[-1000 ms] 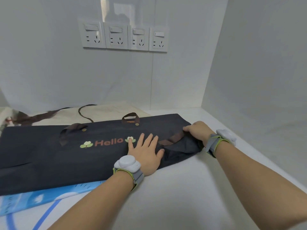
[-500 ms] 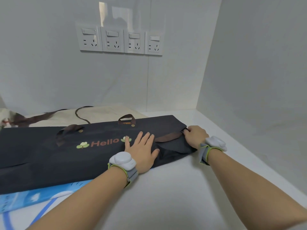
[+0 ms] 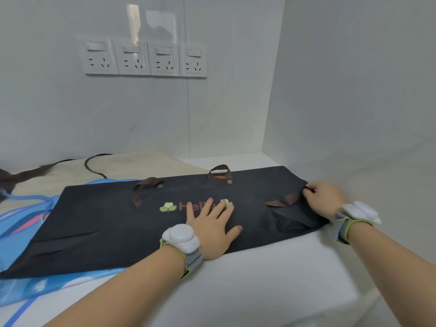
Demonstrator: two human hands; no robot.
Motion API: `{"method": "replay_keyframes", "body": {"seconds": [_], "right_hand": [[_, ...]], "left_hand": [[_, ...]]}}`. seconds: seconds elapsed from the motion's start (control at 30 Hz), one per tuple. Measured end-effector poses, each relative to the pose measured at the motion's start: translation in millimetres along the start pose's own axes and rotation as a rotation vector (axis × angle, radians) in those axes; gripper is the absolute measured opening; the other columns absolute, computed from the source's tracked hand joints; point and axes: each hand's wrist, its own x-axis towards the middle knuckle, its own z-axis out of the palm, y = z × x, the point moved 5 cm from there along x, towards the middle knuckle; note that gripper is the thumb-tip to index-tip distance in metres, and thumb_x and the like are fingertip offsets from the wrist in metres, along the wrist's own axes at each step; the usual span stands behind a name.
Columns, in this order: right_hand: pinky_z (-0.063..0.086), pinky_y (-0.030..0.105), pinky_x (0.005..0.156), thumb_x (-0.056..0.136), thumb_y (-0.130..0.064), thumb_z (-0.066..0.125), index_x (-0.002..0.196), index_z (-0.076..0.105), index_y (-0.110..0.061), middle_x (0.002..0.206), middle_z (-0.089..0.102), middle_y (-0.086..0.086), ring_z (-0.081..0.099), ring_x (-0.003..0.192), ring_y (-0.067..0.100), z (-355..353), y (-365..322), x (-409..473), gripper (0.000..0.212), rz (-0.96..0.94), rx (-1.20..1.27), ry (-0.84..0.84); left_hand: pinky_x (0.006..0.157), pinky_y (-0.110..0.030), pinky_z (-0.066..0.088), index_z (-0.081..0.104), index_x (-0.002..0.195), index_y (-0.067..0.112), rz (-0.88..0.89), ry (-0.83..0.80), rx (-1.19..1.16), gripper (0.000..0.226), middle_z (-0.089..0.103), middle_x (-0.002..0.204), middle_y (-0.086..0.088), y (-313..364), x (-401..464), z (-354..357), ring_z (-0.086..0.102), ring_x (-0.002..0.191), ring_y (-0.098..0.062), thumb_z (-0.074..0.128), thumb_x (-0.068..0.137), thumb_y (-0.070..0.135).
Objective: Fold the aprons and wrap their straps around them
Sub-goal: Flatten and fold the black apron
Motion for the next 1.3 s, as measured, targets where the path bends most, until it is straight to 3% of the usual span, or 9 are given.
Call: {"method": "replay_keyframes", "body": {"seconds": [0.27, 0.4, 0.57, 0.73, 0.97, 1.07, 1.17, 1.23, 1.3], "right_hand": [[0.048, 0.035, 0.071, 0.092, -0.024, 0.059, 0.081, 0.069, -0.007, 0.082, 0.069, 0.013, 0.063, 0.079, 0.03, -42, -101, -17, 0.023, -0.151, 0.472, -0.05], [0.045, 0.032, 0.065, 0.09, -0.022, 0.061, 0.088, 0.067, 0.003, 0.076, 0.063, 0.012, 0.058, 0.069, 0.023, -48, -174, -37, 0.026, -0.241, 0.655, -0.214], [0.046, 0.03, 0.066, 0.087, -0.018, 0.063, 0.076, 0.066, -0.009, 0.074, 0.064, 0.011, 0.058, 0.067, 0.021, -26, -243, -68, 0.014, -0.319, 0.592, -0.295], [0.041, 0.031, 0.065, 0.087, -0.017, 0.059, 0.076, 0.06, -0.01, 0.076, 0.059, 0.01, 0.055, 0.073, 0.024, 17, -299, -100, 0.013, -0.369, 0.474, -0.332], [0.035, 0.031, 0.059, 0.091, -0.016, 0.054, 0.079, 0.059, -0.006, 0.08, 0.058, 0.011, 0.052, 0.077, 0.025, 36, -389, -134, 0.016, -0.483, 0.351, -0.293], [0.036, 0.031, 0.064, 0.09, -0.016, 0.054, 0.079, 0.06, -0.004, 0.077, 0.057, 0.012, 0.052, 0.074, 0.025, 21, -409, -135, 0.018, -0.498, 0.404, -0.251], [0.04, 0.032, 0.066, 0.09, -0.019, 0.057, 0.077, 0.062, -0.008, 0.075, 0.06, 0.01, 0.055, 0.072, 0.025, 7, -401, -130, 0.018, -0.461, 0.499, -0.23], [0.042, 0.033, 0.067, 0.091, -0.022, 0.057, 0.076, 0.063, -0.009, 0.077, 0.063, 0.011, 0.057, 0.074, 0.025, 9, -385, -129, 0.02, -0.45, 0.46, -0.243], [0.043, 0.033, 0.069, 0.09, -0.022, 0.058, 0.075, 0.062, -0.008, 0.078, 0.065, 0.011, 0.059, 0.077, 0.025, 16, -367, -129, 0.021, -0.441, 0.414, -0.251]], "left_hand": [[0.115, -0.061, -0.008, 0.006, 0.153, 0.039, -0.026, 0.011, -0.039, 0.066, 0.001, 0.161, 0.019, -1, 0, 6, -0.005, 0.15, -0.014, 0.018, 0.095, 0.067], [0.119, -0.055, 0.005, 0.022, 0.152, 0.027, 0.026, -0.019, -0.33, 0.061, 0.023, 0.159, 0.005, -10, -4, -24, 0.015, 0.149, -0.017, 0.035, 0.099, 0.053], [0.115, -0.046, 0.026, 0.049, 0.137, 0.025, -0.068, 0.114, -0.165, 0.04, 0.049, 0.141, 0.002, -121, -50, -65, 0.039, 0.137, -0.019, 0.041, 0.1, 0.037], [0.111, -0.045, 0.032, 0.046, 0.139, 0.035, -0.346, 0.038, 0.083, 0.05, 0.045, 0.144, 0.01, -245, -138, -57, 0.037, 0.136, -0.016, 0.037, 0.095, 0.057], [0.118, -0.037, 0.022, 0.03, 0.15, 0.032, -0.212, -0.055, -0.13, 0.088, 0.025, 0.159, 0.006, -272, -189, -42, 0.026, 0.145, -0.015, 0.015, 0.08, 0.084], [0.108, -0.039, 0.035, 0.052, 0.134, 0.03, -0.212, 0.09, -0.147, 0.047, 0.051, 0.14, 0.006, -274, -183, -55, 0.047, 0.13, -0.018, 0.034, 0.098, 0.054], [0.091, -0.036, 0.048, 0.069, 0.099, 0.023, -0.305, 0.391, -0.442, 0.035, 0.07, 0.099, 0.003, -260, -164, -81, 0.064, 0.097, -0.017, 0.039, 0.099, 0.041], [0.088, -0.039, 0.054, 0.069, 0.094, 0.021, -0.373, 0.316, -0.895, 0.038, 0.073, 0.089, 0.003, -235, -142, -80, 0.07, 0.083, -0.016, 0.04, 0.098, 0.045], [0.091, -0.039, 0.054, 0.065, 0.107, 0.016, -0.412, 0.189, -1.024, 0.039, 0.072, 0.1, -0.003, -208, -114, -73, 0.069, 0.086, -0.022, 0.04, 0.099, 0.044]]}}
